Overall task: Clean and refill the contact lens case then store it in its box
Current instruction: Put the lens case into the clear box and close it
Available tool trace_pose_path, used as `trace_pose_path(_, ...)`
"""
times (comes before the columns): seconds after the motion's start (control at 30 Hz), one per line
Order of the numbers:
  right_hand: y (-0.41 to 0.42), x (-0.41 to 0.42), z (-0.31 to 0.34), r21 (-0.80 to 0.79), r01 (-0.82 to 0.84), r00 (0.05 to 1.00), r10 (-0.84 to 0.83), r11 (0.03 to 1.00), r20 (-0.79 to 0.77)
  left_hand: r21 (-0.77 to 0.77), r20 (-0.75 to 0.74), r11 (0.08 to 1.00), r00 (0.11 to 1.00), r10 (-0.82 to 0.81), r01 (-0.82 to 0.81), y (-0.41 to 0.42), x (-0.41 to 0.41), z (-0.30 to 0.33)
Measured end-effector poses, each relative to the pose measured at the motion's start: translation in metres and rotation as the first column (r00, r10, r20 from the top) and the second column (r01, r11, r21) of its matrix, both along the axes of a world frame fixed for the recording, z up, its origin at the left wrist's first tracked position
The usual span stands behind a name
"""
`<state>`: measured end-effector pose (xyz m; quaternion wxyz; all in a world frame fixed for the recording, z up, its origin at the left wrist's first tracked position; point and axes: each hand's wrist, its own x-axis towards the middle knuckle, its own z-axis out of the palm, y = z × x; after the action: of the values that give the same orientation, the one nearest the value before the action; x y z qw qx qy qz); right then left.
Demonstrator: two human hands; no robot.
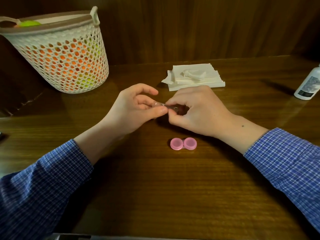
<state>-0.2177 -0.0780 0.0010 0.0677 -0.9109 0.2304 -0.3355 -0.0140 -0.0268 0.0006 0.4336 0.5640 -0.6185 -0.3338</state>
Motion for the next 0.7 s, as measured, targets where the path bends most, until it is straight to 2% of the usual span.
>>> trace_pose_path(0.2, 0.000, 0.000, 0.001, -0.026, 0.007, 1.000, -0.007, 1.000, -0.005, -0.004, 0.007, 1.000, 1.000, -0.016, 0.016, 0.002, 0.000, 0.001)
trace_pose_path(0.33, -0.004, -0.003, -0.002, 0.018, 0.012, 0.998, -0.013, 1.000, 0.055, 0.006, 0.007, 0.999, 0.999, -0.039, 0.039, -0.001, 0.002, 0.000)
trace_pose_path(0.5, -0.013, -0.009, -0.008, 0.215, 0.072, 0.983, -0.106, 0.974, 0.149, 0.034, 0.061, 0.987, 0.986, -0.157, 0.156, -0.001, 0.004, -0.003)
trace_pose_path(0.6, -0.017, -0.008, -0.009, 0.354, 0.111, 0.941, -0.213, 0.929, 0.263, 0.032, 0.006, 0.975, 0.976, -0.219, 0.219, 0.000, 0.007, -0.001)
trace_pose_path(0.7, -0.018, -0.005, -0.007, 0.488, 0.126, 0.901, -0.305, 0.863, 0.307, 0.061, -0.057, 0.972, 0.973, -0.225, 0.228, -0.002, 0.010, -0.002)
